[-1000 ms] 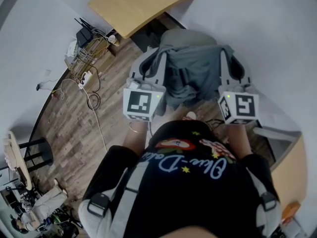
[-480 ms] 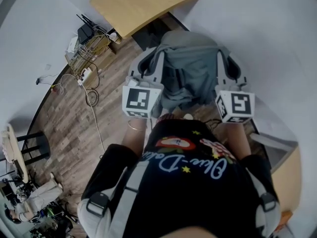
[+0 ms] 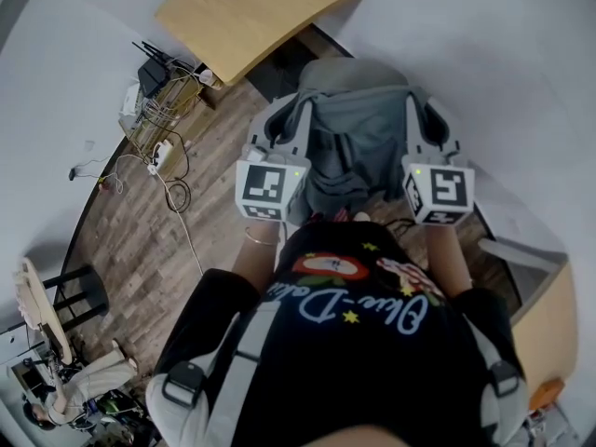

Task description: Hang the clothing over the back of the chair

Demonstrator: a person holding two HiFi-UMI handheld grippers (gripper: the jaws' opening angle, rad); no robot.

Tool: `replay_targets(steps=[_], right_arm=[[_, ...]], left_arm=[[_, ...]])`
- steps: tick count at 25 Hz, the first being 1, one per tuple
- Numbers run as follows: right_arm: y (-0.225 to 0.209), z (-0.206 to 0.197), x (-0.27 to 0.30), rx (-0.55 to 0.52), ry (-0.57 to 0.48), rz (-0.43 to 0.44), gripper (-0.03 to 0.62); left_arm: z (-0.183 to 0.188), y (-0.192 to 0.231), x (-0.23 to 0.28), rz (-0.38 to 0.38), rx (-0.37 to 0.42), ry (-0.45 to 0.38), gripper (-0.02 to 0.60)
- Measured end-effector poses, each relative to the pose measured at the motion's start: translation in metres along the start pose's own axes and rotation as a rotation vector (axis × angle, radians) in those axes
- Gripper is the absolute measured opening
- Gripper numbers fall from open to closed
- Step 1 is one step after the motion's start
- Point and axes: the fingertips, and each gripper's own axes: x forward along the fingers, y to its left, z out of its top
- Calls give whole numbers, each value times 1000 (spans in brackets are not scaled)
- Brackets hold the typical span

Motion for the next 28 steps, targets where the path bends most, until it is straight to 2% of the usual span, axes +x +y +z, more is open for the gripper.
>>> replay_targets(steps=[7,11,28], right_arm=[[-3,-17,7,-2,28,-51,10],[-8,-35,9,-38,55,-77,10],[-3,-61,43,-54,147,-87,11]], left_arm=[[-18,0,12,-42,-30,12,23],[-31,1,16,-55,-47,21,23],[-74,18,42,-109,-157,96,23]])
